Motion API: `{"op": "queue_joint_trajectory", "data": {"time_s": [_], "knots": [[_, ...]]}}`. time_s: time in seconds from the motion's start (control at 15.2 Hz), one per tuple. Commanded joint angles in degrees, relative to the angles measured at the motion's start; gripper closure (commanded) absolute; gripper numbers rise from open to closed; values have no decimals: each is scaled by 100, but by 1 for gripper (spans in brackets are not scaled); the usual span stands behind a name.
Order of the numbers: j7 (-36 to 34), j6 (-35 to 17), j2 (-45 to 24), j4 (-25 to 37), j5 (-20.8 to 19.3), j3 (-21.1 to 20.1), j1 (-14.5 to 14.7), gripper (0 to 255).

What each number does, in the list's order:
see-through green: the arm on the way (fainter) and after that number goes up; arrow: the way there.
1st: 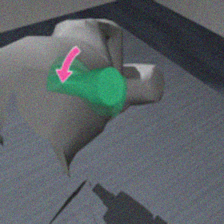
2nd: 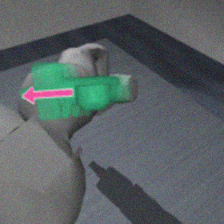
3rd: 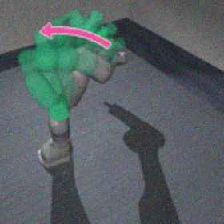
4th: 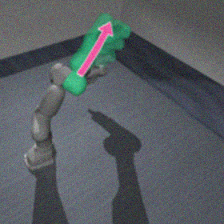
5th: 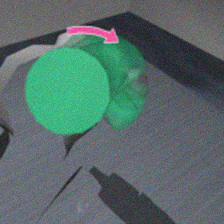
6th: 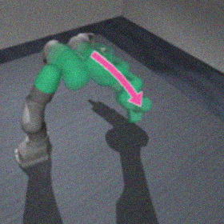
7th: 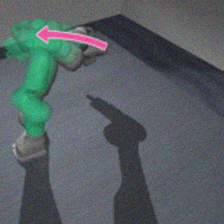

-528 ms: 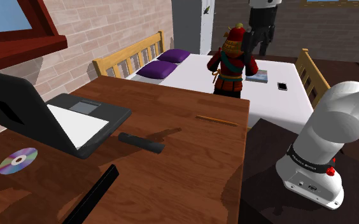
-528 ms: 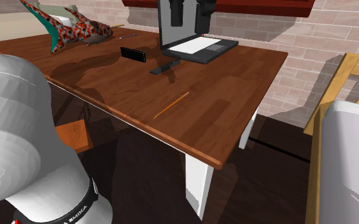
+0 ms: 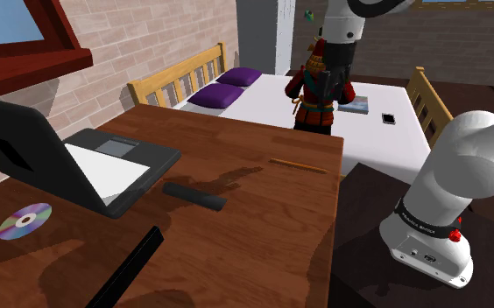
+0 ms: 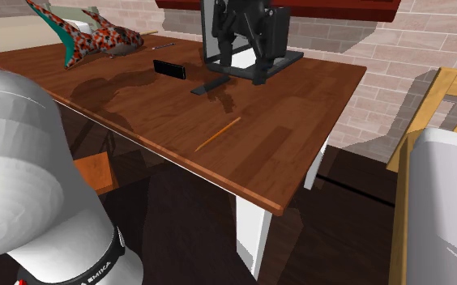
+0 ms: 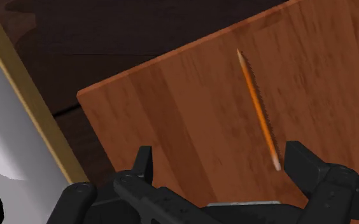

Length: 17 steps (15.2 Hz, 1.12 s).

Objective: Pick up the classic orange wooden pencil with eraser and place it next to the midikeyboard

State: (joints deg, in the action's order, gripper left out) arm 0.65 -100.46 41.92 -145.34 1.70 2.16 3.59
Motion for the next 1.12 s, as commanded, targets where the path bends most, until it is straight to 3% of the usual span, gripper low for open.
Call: {"op": "queue_joint_trajectory", "data": {"time_s": [0.0,0.66,1.06], "knots": [[284,-430,-187,-209,132,72,159,0],[1830,-2399,-1589,-736,1134,302,1198,0],[1943,-2904,-1877,-951,1299,276,1312,0]]}}
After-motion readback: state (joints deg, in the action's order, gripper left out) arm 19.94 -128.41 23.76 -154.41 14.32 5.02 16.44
